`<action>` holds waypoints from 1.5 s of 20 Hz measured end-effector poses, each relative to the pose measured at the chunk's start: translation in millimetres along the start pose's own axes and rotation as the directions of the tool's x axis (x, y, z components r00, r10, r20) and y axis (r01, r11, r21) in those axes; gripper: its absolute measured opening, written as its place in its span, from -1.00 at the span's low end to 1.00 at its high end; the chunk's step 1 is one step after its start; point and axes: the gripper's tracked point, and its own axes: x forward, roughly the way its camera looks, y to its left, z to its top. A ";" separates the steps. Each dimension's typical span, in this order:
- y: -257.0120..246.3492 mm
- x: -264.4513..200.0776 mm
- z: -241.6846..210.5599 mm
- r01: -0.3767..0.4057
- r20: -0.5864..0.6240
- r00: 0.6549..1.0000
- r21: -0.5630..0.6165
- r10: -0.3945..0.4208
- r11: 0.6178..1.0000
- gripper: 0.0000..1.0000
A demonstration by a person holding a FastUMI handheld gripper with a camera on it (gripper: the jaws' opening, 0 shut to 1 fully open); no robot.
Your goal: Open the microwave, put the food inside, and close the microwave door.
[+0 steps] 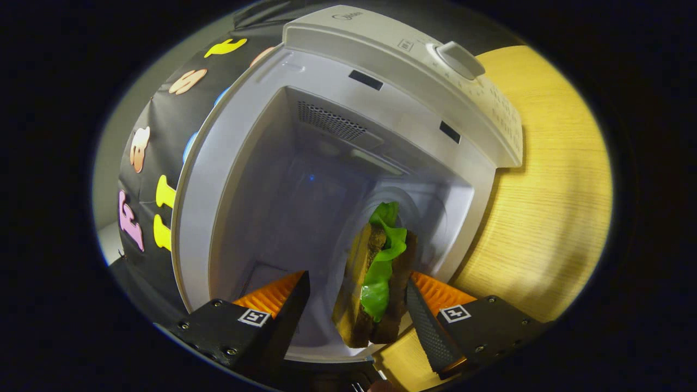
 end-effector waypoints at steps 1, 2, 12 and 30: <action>-1.1 -4.6 0.4 0.006 -0.005 1.000 -0.022 -0.006 1.000 0.94; -1.5 -8.4 1.1 0.012 -0.012 1.000 -0.035 -0.012 0.999 0.94; -12.5 7.0 12.5 0.034 -0.050 0.998 -0.033 -0.036 0.999 0.94; 61.1 -148.1 54.1 -0.154 -0.183 0.979 -0.365 0.091 0.918 0.95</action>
